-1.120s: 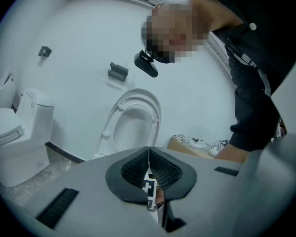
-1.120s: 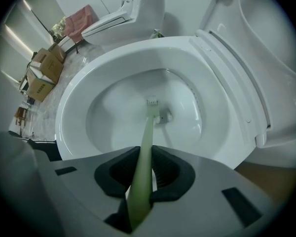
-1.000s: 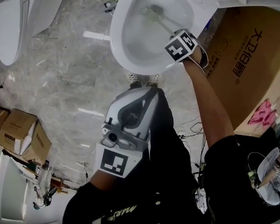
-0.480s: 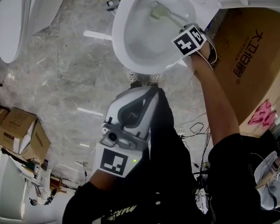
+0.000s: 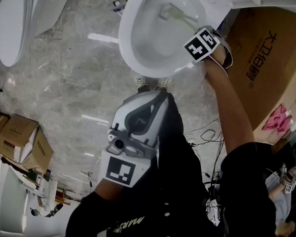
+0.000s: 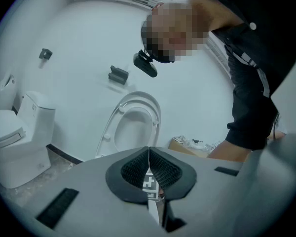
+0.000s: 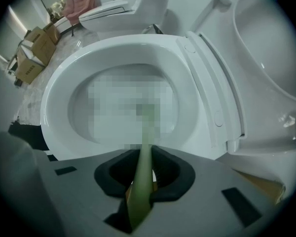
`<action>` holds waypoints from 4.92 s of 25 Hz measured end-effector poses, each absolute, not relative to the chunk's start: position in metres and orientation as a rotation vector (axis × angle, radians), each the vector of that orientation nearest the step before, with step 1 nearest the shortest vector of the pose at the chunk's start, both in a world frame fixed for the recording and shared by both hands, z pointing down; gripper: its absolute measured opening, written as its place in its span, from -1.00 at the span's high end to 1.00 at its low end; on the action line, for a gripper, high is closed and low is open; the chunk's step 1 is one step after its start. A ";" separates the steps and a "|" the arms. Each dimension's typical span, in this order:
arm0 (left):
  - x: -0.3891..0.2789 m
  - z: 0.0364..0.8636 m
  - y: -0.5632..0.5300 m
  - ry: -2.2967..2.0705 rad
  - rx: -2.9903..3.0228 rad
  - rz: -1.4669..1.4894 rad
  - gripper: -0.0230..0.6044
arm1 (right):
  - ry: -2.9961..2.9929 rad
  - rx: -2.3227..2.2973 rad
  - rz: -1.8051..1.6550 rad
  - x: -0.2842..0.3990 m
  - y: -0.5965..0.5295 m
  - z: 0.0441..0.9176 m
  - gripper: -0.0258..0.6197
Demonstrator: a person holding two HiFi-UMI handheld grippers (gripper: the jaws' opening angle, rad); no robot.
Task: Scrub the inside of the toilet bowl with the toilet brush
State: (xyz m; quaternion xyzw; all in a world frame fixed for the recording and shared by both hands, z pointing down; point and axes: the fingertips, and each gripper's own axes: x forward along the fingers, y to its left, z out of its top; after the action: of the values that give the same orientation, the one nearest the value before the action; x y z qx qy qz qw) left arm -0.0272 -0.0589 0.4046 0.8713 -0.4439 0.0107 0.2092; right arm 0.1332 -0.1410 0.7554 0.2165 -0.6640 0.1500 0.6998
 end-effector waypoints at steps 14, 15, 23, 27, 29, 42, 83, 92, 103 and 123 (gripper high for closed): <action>-0.029 0.404 -0.059 -1.235 2.422 0.037 0.84 | -1.437 0.339 0.364 0.128 -0.112 0.760 0.65; -0.029 0.405 -0.059 -1.232 2.425 0.041 0.84 | -1.437 0.336 0.365 0.127 -0.110 0.761 0.65; -0.026 0.403 -0.062 -1.235 2.427 0.040 0.84 | -1.444 0.269 0.391 0.116 -0.092 0.761 0.65; -0.021 0.402 -0.061 -1.221 2.436 0.037 0.84 | -1.469 0.256 0.402 0.104 -0.085 0.759 0.65; -0.020 0.402 -0.062 -1.220 2.435 0.038 0.84 | -1.482 0.247 0.408 0.098 -0.082 0.759 0.65; -0.018 0.382 -0.057 -1.223 2.472 0.039 0.84 | -1.548 0.329 0.296 0.094 -0.093 0.730 0.65; -0.055 0.031 -0.045 -1.487 2.667 -0.140 0.84 | -2.158 1.104 0.130 0.121 -0.063 0.162 0.65; -0.050 -0.049 -0.039 -1.496 2.780 -0.234 0.84 | -2.332 1.395 -0.130 0.121 -0.072 0.026 0.65; -0.047 -0.097 -0.016 -1.497 2.868 -0.313 0.84 | -2.570 1.610 -0.351 0.097 -0.041 -0.065 0.65; -0.049 -0.098 0.004 -1.532 2.868 -0.301 0.84 | -2.700 1.639 -0.268 0.079 -0.021 -0.070 0.65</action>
State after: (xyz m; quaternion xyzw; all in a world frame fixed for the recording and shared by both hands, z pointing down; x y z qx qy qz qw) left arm -0.0488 0.0036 -0.0980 0.8767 -0.4681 -0.0921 -0.0620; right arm 0.0786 -0.0206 -0.0696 0.5171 -0.8516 -0.0844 -0.0143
